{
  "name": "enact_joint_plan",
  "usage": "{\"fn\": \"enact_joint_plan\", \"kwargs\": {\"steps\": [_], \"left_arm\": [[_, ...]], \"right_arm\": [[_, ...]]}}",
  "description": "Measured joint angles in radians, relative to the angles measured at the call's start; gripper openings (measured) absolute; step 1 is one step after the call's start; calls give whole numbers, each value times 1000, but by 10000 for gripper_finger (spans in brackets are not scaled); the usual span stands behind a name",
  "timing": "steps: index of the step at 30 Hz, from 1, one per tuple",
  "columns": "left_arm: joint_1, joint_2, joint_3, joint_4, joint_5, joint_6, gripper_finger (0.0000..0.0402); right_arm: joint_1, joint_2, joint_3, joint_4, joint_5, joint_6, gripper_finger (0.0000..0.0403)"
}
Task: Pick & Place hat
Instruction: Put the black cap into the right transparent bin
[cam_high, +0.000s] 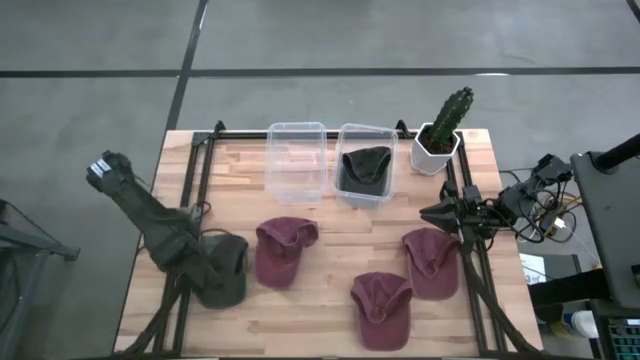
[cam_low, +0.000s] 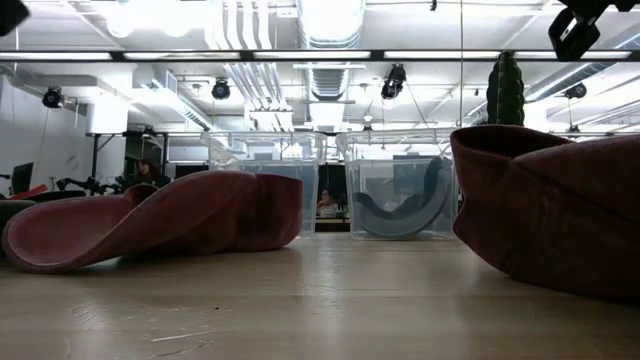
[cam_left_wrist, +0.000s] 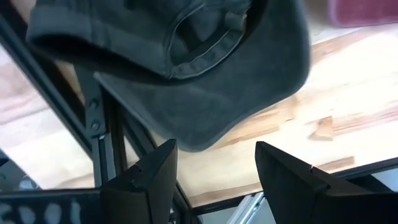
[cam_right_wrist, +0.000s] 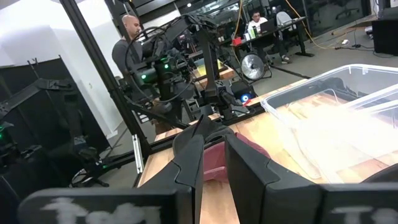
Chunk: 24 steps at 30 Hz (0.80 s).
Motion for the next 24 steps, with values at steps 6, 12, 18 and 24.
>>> {"fn": "enact_joint_plan", "kwargs": {"steps": [6,12,18,24], "left_arm": [[-56,21,0,-52,-2,-67,208],[-81,23,-71,-68,-3,-129,208],[-81,-16,-156,-46,-5,-171,208],[-81,-88,-235,-4,-14,-179,208]], "right_arm": [[0,0,0,-2,0,0,61],[0,0,0,-8,-1,0,61],[0,0,0,-8,-1,0,61],[0,0,0,-7,-2,0,61]]}}
